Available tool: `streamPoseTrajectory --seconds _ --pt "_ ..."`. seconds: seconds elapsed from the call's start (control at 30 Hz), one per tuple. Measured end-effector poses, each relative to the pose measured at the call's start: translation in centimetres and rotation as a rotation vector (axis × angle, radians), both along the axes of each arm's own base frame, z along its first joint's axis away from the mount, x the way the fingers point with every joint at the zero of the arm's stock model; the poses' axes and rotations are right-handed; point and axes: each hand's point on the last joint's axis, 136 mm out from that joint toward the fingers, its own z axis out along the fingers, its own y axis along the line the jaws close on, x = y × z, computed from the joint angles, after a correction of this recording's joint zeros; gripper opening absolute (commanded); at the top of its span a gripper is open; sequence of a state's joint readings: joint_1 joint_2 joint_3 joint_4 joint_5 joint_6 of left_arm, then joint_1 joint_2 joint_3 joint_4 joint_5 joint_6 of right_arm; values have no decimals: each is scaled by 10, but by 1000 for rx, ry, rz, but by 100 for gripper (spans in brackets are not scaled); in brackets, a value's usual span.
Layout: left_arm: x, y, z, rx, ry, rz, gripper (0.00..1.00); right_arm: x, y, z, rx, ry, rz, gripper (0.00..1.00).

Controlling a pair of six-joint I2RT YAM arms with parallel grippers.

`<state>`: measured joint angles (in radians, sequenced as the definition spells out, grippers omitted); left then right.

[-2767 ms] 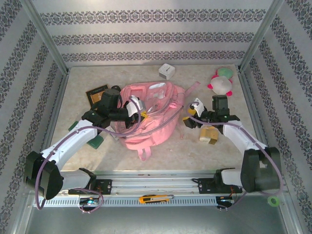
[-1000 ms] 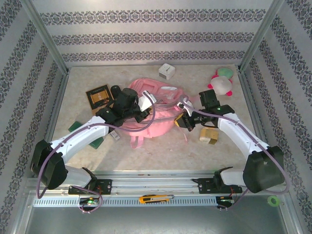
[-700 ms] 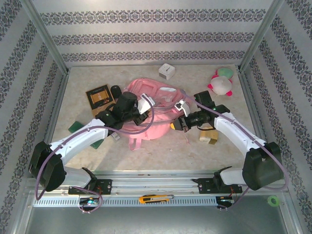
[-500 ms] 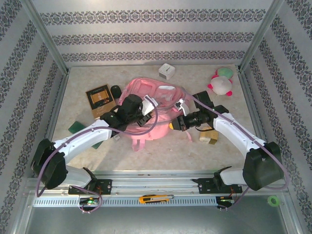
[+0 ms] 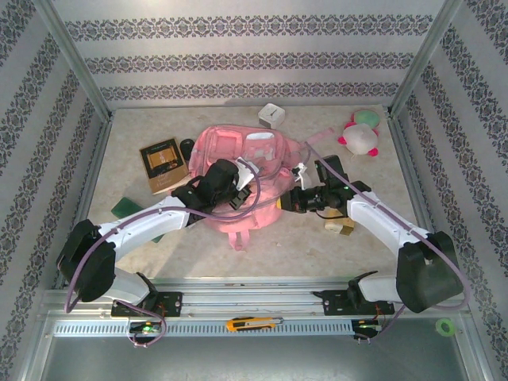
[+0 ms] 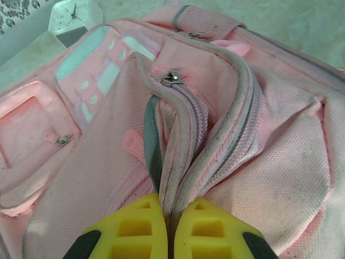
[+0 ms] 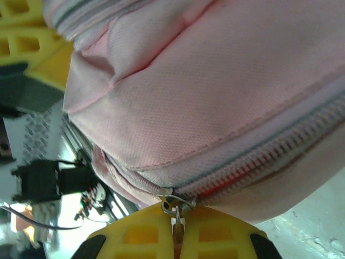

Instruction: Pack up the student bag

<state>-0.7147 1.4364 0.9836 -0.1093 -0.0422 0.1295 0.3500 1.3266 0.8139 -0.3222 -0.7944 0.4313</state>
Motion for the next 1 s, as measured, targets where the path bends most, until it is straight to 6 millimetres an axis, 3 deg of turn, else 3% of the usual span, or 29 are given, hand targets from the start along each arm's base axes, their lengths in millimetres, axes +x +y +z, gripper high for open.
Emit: streamPoseTrajectory --seconds 0.13,0.37,0.63,1.0 --pt "1 2 0 -38 24 46 0 1 9 3 26 11 -24 0" --pt "9 -4 -3 -124 86 161 0 5 7 7 23 55 -135 0" --pt "24 -16 -3 -194 156 269 0 -11 33 16 17 35 -150 0" --pt "18 -30 -10 -276 199 233 0 -5 7 -7 5 63 -238 1"
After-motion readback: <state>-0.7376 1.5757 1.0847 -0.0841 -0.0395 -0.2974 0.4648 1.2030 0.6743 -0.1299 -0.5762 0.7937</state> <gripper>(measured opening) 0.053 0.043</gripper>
